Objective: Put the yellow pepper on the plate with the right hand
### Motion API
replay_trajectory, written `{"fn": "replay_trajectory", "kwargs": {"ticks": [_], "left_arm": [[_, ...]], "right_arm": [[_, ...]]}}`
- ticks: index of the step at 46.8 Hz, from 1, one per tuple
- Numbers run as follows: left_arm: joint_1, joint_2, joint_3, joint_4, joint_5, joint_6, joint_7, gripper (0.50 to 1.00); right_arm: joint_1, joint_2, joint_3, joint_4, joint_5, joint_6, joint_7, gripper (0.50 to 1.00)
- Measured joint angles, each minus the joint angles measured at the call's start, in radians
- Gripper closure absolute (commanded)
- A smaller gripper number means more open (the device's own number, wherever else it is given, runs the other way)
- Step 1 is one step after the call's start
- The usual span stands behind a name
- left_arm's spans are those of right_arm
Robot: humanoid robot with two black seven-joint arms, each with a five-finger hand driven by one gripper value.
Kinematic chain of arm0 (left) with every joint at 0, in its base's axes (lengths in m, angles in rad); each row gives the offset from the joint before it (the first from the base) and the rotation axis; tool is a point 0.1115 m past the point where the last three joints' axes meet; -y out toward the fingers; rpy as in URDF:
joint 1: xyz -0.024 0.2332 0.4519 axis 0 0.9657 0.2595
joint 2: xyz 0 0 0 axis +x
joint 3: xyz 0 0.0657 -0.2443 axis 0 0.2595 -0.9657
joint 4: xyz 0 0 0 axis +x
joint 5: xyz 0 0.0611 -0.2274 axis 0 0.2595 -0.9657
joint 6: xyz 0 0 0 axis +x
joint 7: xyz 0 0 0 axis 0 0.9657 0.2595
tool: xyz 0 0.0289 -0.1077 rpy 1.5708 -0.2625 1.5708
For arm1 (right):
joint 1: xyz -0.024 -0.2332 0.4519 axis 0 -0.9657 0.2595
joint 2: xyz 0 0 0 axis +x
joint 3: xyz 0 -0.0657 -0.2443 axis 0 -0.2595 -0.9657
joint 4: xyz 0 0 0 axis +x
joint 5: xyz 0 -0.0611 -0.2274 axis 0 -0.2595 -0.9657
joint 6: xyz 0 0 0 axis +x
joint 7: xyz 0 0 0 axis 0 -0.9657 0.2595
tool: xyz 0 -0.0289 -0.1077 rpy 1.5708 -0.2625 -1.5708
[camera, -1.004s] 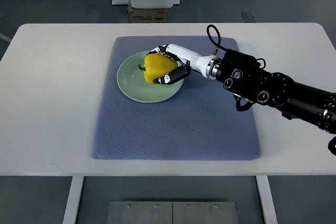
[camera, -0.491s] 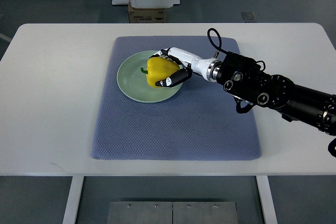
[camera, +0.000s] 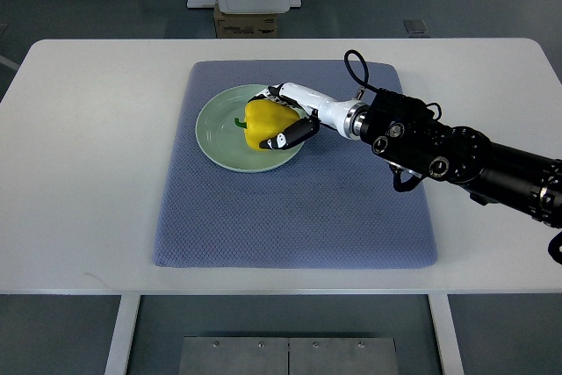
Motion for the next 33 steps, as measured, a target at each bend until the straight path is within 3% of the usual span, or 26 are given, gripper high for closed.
{"fn": "replay_trajectory", "kwargs": {"ticks": [12, 33], "left_arm": [[0.000, 0.000, 0.000, 0.000, 0.000, 0.000, 0.000, 0.500], [0.000, 0.000, 0.000, 0.000, 0.000, 0.000, 0.000, 0.500]], "right_arm": [[0.004, 0.000, 0.002, -0.001, 0.003, 0.000, 0.000, 0.505], [0.009, 0.000, 0.119, -0.004, 0.012, 0.000, 0.000, 0.502]]}}
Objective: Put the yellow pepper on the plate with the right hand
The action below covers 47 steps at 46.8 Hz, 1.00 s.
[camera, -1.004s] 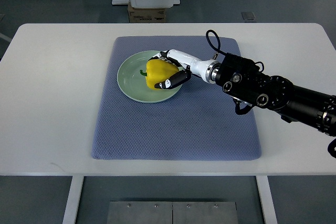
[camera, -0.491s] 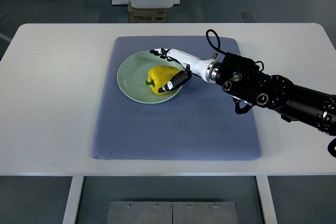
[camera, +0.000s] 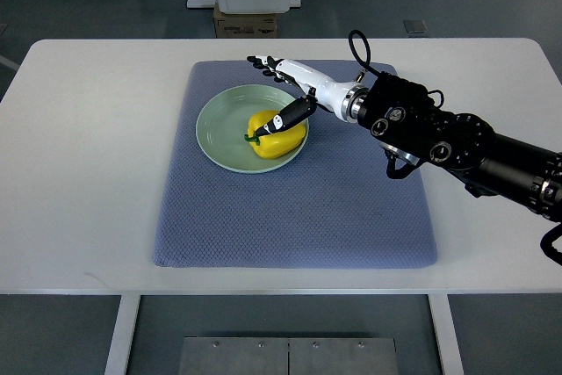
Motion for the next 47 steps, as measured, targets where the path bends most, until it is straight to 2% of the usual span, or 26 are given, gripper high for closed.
{"fn": "replay_trajectory", "kwargs": {"ticks": [13, 33, 47], "left_arm": [[0.000, 0.000, 0.000, 0.000, 0.000, 0.000, 0.000, 0.500], [0.000, 0.000, 0.000, 0.000, 0.000, 0.000, 0.000, 0.500], [0.000, 0.000, 0.000, 0.000, 0.000, 0.000, 0.000, 0.500]], "right_arm": [[-0.010, -0.003, 0.147, -0.003, 0.004, -0.003, -0.026, 0.505], [-0.070, -0.135, 0.334, -0.002, 0.077, -0.019, -0.031, 0.505], [-0.141, -0.173, 0.455, -0.003, 0.104, -0.026, -0.030, 0.504]]}}
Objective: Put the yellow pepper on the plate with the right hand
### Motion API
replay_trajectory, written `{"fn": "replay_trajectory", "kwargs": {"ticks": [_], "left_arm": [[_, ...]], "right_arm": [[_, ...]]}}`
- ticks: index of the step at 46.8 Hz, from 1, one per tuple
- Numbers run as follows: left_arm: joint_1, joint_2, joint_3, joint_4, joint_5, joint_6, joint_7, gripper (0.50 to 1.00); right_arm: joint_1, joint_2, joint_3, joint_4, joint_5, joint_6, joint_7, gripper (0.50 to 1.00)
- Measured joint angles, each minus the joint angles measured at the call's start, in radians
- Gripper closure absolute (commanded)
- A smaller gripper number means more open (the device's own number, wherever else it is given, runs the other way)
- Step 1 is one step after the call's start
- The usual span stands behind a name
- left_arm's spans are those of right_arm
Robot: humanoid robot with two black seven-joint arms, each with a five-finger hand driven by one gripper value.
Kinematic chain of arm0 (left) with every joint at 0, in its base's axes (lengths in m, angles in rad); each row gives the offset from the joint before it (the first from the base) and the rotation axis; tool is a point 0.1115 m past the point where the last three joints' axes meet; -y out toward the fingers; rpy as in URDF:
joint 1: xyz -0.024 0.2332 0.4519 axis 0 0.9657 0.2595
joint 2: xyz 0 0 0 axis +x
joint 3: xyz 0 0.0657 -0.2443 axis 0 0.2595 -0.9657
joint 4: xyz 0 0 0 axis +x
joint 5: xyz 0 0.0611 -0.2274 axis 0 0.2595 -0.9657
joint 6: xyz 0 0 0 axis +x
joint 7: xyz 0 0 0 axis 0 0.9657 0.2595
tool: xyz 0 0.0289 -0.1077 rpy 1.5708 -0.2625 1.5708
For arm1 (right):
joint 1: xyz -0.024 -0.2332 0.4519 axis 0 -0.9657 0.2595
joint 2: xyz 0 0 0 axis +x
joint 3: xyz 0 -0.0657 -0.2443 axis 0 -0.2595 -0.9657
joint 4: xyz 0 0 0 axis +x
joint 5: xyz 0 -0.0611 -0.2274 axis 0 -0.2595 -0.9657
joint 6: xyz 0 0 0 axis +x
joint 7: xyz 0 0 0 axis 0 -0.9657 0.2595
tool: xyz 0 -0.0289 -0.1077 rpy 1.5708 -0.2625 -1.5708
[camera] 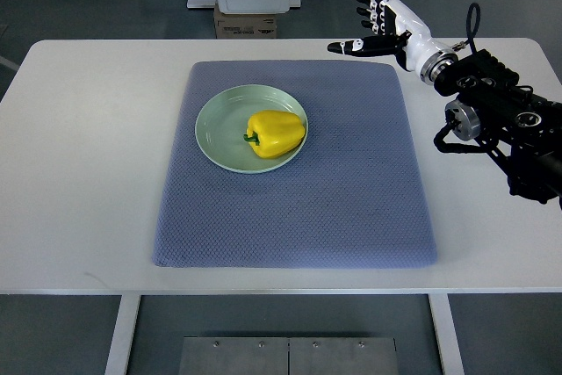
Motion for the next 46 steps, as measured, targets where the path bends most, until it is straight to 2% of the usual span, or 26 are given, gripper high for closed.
{"fn": "replay_trajectory", "kwargs": {"ticks": [19, 46], "left_arm": [[0.000, 0.000, 0.000, 0.000, 0.000, 0.000, 0.000, 0.500], [0.000, 0.000, 0.000, 0.000, 0.000, 0.000, 0.000, 0.500]], "right_arm": [[-0.123, -0.007, 0.231, -0.004, 0.000, 0.000, 0.003, 0.500], [-0.252, -0.044, 0.286, -0.004, 0.071, 0.001, 0.003, 0.500]]}}
